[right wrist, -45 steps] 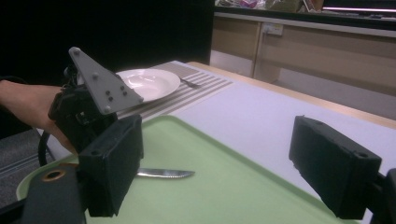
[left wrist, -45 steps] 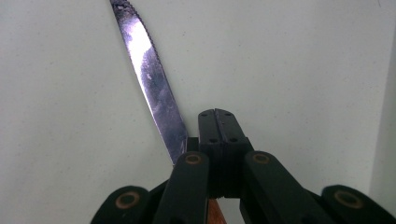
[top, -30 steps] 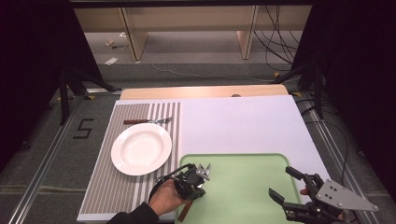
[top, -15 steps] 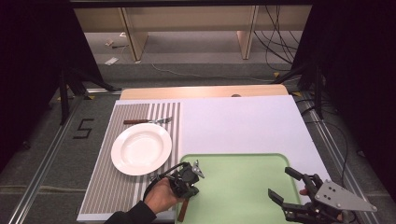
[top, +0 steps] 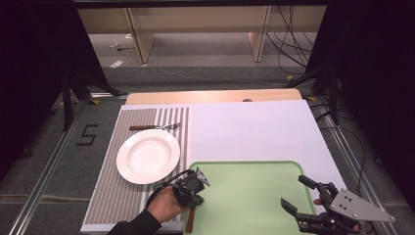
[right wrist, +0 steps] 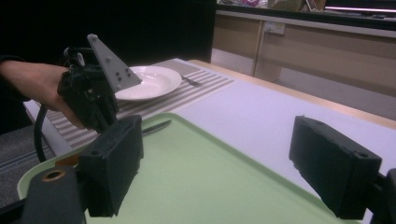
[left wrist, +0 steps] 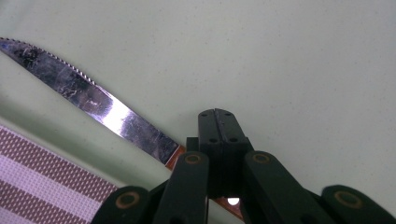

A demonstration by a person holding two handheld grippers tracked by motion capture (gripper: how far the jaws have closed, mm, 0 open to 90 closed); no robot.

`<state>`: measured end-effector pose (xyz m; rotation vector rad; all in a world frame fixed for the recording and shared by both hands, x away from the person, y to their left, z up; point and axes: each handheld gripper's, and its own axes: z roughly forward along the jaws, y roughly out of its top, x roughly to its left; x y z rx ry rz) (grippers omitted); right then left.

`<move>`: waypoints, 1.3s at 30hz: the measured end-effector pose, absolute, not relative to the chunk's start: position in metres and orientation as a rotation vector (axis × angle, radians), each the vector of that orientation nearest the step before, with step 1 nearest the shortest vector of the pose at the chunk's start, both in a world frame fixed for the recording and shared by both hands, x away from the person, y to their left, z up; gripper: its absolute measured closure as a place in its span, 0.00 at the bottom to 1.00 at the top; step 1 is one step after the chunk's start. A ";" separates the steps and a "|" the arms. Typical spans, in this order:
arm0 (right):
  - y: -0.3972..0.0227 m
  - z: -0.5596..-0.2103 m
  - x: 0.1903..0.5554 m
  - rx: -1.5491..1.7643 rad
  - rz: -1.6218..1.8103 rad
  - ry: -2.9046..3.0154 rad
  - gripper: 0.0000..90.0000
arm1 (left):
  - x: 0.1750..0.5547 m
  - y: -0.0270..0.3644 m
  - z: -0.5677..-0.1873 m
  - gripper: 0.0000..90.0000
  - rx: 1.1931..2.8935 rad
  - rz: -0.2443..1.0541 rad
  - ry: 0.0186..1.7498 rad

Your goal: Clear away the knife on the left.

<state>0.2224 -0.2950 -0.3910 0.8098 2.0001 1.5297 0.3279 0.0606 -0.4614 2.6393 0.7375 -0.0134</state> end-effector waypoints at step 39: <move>-0.295 -0.390 0.222 0.800 1.533 2.000 0.20 | 0.315 0.068 -0.431 0.28 2.205 0.027 0.583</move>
